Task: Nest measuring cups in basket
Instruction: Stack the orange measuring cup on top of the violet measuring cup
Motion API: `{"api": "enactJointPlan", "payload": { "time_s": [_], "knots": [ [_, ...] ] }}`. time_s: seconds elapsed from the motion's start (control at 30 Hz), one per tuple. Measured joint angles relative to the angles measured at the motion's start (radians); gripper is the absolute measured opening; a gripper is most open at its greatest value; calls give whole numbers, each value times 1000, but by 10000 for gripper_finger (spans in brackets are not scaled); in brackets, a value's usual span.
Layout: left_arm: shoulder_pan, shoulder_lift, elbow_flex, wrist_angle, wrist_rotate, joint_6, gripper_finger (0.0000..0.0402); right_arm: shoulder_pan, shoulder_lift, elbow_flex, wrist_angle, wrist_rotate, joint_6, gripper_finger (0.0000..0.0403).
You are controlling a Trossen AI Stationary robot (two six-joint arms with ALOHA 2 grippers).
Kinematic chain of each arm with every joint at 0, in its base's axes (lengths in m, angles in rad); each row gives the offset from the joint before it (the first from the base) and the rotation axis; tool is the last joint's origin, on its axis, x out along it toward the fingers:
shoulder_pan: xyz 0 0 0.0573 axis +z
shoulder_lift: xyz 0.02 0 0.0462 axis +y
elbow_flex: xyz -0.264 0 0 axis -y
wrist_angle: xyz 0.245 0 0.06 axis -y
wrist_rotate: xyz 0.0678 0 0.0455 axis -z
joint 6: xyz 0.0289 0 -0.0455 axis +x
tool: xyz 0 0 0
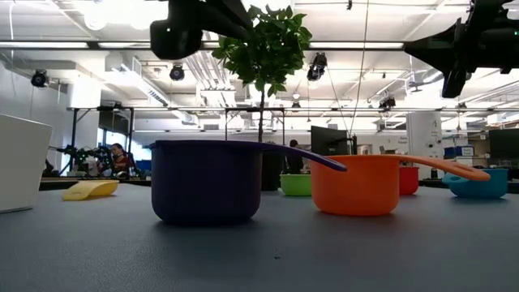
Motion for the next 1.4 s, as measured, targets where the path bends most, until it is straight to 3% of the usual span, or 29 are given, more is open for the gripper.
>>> {"api": "enactJointPlan", "payload": {
  "time_s": [0.77, 0.97, 1.1, 1.4],
  "knots": [
    [2, 318, 176, 91, 7, 84, 51, 0, 0, 0, -16, -2, 26, 9],
    [1, 324, 167, 110, -4, 222, 99, 0, 0, 0, -22, -4, 29, 9],
    [-13, 325, 155, 125, -77, 330, 143, 0, 0, 0, -21, -3, 28, 9],
    [-13, 346, 127, 201, -109, 387, 221, 0, 0, 0, -21, 0, 26, 9]
  ]
}}
